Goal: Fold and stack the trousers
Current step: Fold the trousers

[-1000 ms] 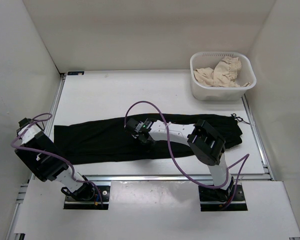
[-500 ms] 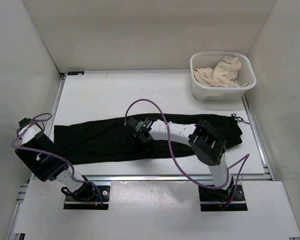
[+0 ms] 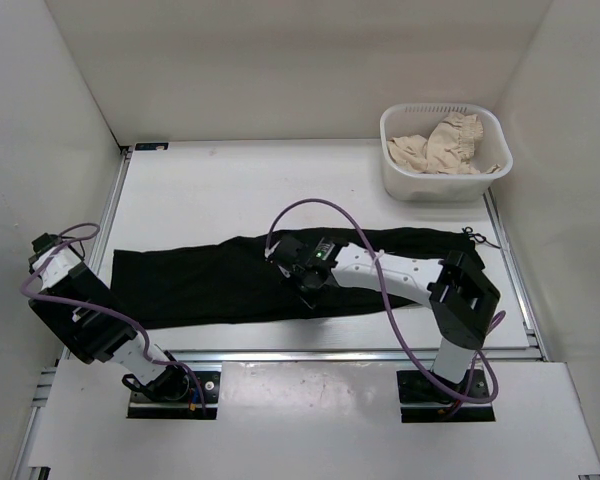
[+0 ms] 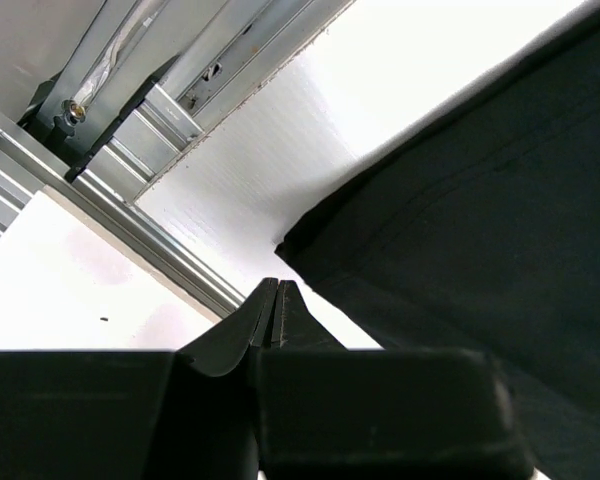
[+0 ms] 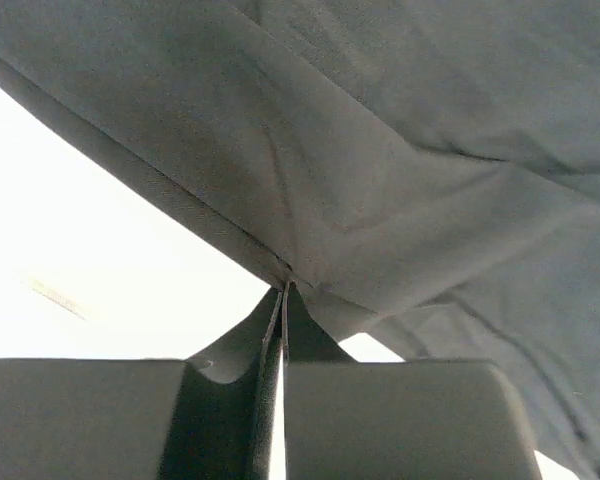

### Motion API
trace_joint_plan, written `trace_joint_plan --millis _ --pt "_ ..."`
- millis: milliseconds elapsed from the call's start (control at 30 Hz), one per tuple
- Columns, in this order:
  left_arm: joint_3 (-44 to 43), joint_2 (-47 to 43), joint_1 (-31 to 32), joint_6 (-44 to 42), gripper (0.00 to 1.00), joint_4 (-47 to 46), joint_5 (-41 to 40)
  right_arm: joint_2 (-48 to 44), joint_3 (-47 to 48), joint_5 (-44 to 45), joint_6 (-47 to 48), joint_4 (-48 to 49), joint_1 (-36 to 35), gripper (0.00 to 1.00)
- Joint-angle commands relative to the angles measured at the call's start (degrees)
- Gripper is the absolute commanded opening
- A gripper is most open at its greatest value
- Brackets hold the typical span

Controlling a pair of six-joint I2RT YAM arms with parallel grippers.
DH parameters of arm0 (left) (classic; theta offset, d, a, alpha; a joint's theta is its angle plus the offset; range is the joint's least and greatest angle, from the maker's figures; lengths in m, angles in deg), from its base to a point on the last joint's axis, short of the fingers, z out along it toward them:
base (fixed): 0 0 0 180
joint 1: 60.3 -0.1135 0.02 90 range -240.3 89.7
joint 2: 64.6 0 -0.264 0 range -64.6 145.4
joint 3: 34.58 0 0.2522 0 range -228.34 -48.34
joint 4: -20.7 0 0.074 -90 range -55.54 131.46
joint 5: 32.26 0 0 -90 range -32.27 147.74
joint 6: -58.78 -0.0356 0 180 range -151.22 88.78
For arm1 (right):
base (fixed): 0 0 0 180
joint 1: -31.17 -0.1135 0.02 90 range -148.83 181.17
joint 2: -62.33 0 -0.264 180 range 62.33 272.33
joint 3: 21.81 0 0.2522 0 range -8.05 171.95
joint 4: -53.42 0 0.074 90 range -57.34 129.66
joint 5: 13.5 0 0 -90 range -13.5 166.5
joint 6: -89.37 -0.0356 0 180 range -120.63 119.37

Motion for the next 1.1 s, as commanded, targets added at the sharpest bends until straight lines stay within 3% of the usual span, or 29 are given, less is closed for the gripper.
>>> trace_joint_plan --millis 0,167,200,233,267,333,367,533,667,733,867,1000,1067 --pt "-1.06 -1.95 -0.30 0.05 0.14 -0.42 -0.43 -0.80 -2.53 -6.10 0.58 -1.05 -0.47 0.00" --pt "0.69 -1.43 -0.30 0.05 0.14 -0.42 -0.96 3.06 -1.92 -7.95 2.08 -2.01 -0.47 0.01" --pt "0.70 -1.43 -0.30 0.05 0.14 -0.42 -0.96 4.81 -0.96 -7.95 2.60 -2.72 -0.47 0.05" --pt "0.70 -1.43 -0.30 0.05 0.14 -0.42 -1.48 5.44 -0.43 -7.95 2.60 -3.94 -0.47 0.23" --pt "0.70 -1.43 -0.30 0.05 0.14 -0.42 -1.48 5.97 -0.42 -7.95 2.60 -3.95 -0.47 0.35" --pt "0.00 -1.43 -0.30 0.05 0.17 -0.42 -1.48 5.27 0.19 -7.34 1.47 -3.95 -0.47 0.56" --pt "-0.79 -1.43 -0.30 0.05 0.20 0.10 -1.48 3.27 0.19 -7.34 0.68 -2.39 -0.47 0.59" --pt "-6.06 -1.43 -0.30 0.05 0.39 4.14 3.25 -7.19 -5.67 -6.81 -9.23 3.77 5.13 0.63" --pt "-8.36 -3.44 4.16 0.05 0.40 5.38 7.21 -20.79 -14.64 -2.16 -20.05 8.44 12.60 0.68" --pt "-8.36 -3.45 6.81 0.05 0.41 5.38 8.26 -23.90 -19.47 0.47 -24.27 7.83 19.28 0.68" --pt "-3.45 -1.53 13.32 0.05 0.43 2.32 8.10 -25.58 -23.44 9.26 -33.76 -1.12 32.46 0.52" --pt "1.57 1.81 16.13 0.05 0.43 -3.83 3.01 -23.83 -28.54 5.34 -33.26 -0.27 51.67 0.47" --pt "3.15 2.87 16.14 0.05 0.40 -6.21 0.11 -22.16 -30.82 2.70 -32.65 2.28 57.42 0.46"
